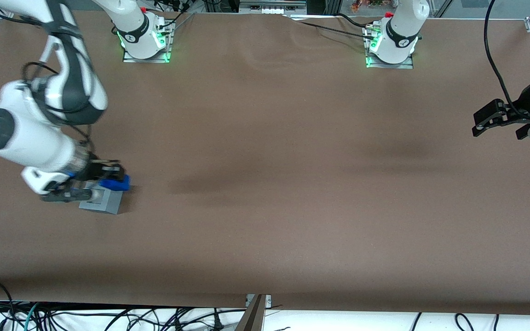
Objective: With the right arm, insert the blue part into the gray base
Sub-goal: 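Lift the blue part and carry it over the gray base's hole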
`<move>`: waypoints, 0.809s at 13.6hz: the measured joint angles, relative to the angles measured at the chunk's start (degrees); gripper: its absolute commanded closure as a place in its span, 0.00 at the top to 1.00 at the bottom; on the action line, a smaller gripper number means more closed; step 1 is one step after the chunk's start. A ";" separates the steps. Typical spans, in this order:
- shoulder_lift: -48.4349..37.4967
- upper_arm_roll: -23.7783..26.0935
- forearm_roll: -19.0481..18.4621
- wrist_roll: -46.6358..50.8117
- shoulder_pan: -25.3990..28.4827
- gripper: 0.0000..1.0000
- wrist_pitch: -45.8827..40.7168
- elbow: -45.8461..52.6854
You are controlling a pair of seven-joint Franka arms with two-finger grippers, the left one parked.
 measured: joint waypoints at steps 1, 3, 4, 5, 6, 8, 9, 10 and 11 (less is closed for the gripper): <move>0.25 -1.92 0.04 -3.99 -0.78 0.12 0.04 -0.41; 1.83 -5.06 1.01 -9.31 -1.16 0.12 1.18 -1.17; 2.74 -5.68 1.74 -11.20 -1.15 0.12 2.34 -1.32; 3.61 -6.00 2.11 -12.34 -1.09 0.12 3.68 -1.37; 4.29 -6.26 2.27 -13.06 -1.06 0.12 4.92 -1.37; 5.02 -6.49 2.45 -13.52 -1.05 0.12 6.25 -1.37; 5.26 -6.62 2.59 -13.56 -1.07 0.12 6.84 -1.37; 5.60 -6.84 2.83 -13.56 -1.11 0.12 7.66 -1.38; 5.95 -7.06 3.39 -13.27 -1.16 0.12 8.20 -1.39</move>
